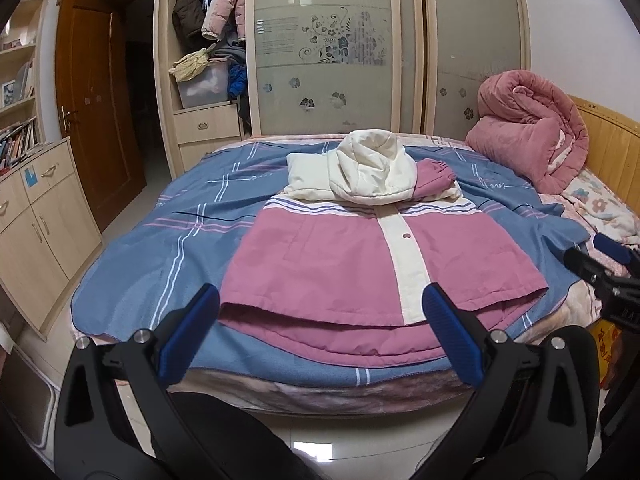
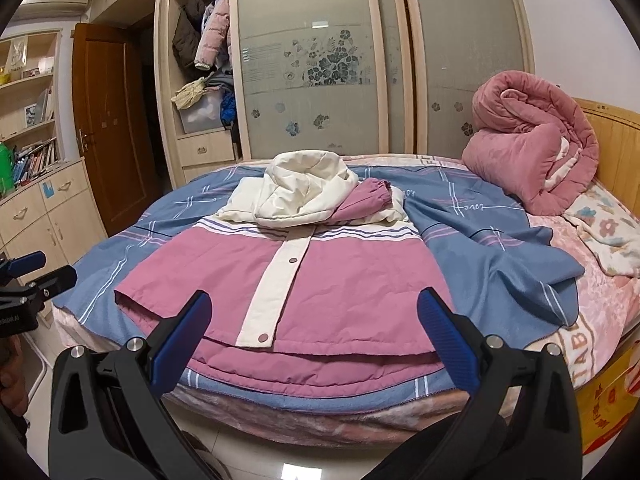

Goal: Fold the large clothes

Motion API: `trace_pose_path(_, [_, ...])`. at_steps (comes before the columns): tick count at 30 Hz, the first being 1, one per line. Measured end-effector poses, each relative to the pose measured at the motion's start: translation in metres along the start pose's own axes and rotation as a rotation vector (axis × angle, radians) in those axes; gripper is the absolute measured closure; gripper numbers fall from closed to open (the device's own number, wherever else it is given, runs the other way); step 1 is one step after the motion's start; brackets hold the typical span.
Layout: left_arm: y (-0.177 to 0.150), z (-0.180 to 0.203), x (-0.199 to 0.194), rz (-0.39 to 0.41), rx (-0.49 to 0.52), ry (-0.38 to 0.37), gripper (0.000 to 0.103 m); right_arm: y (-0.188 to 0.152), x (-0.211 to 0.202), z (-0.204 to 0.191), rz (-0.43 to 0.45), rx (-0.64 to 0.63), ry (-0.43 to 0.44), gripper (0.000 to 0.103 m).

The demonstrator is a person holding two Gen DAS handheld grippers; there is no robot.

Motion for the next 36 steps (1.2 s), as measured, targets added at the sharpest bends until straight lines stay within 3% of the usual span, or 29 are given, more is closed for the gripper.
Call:
trace_pose_path(6, [-0.002,0.005,0.007,0.020,-0.028,0.002,0.002,-0.016,0.001,0.004,0.015,0.019,0.001,0.001])
trace_pose_path(20, [-0.004,0.044,0.021,0.052,0.025,0.073,0.002,-0.022,-0.004,0.011,0.124,0.006,0.040,0.001])
trace_pose_path(30, [-0.007,0.067,0.016,0.082,0.090,0.077,0.002,-0.025,-0.009,0.021,0.129,0.019,0.047,0.001])
trace_pose_path(36, [-0.009,0.068,0.022,0.067,0.073,0.056,0.002,-0.029,-0.006,0.026,0.113,0.031,0.050,0.001])
Point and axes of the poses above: each gripper's, at about its wrist camera, not at the fingertips, and x roughly the way its jaws point, z to its right, y to its top, the point moved 1 cm from there along x, roughly the way its jaws point, and after that the axes turned 4 degrees about z, right-handed, at the moved point
